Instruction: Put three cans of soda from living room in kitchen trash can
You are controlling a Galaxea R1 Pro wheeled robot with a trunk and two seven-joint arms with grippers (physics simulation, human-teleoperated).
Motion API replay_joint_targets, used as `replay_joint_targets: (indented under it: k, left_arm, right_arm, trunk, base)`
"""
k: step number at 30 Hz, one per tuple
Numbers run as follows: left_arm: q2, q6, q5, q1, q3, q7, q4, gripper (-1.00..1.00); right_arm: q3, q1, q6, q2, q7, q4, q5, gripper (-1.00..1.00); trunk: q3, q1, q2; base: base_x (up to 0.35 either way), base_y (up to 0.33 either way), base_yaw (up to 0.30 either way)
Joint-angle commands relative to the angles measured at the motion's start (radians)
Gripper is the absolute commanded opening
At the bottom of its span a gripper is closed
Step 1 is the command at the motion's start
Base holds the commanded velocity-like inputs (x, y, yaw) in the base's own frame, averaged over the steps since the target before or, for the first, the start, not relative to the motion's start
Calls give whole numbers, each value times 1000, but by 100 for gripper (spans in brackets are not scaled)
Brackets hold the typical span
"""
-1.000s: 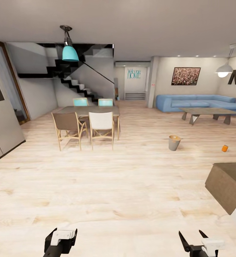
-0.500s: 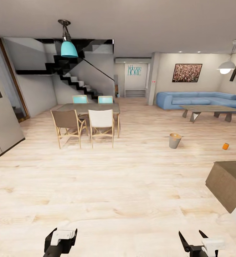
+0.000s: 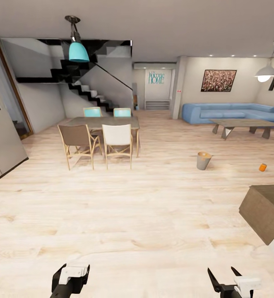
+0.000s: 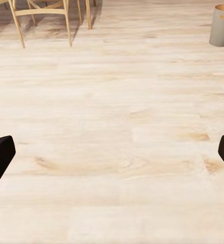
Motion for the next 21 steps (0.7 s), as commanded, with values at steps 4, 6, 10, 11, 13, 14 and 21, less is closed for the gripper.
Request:
replay_joint_targets:
  k: [4,6,10,11,13,14,21]
  left_arm:
    - [0,-1,0,0,1,0,0,100]
    - [0,-1,0,0,0,0,0,100]
    - [0,-1,0,0,-1,0,0,100]
    - [0,-1,0,0,-1,0,0,100]
    - [0,-1,0,0,-1,0,0,100]
    - [0,-1,0,0,-2,0,0,100]
    - [1,0,0,0,-3,0,0,100]
  right_arm:
    - [0,0,0,1,0,1,-1,100]
    - [1,0,0,1,0,1,-1,100]
    - [1,0,0,1,0,1,-1,100]
    - [1,0,0,1,0,1,-1,100]
    - [1,0,0,1,0,1,-1,100]
    - [0,0,0,1,0,1,-1,100]
    - [0,0,0,2,0,2,-2,100]
  trunk:
    - [-3,0,0]
    - [-3,0,0]
    - [-4,0,0]
    - [-4,0,0]
    - [-4,0,0]
    - [-4,0,0]
    - [-4,0,0]
  base:
    - [22,4,-2]
    - [78,41,-48]
    - [148,92,-147]
    - [188,116,-190]
    - [213,125,-207]
    - [234,127,-220]
    - [273,103,-238]
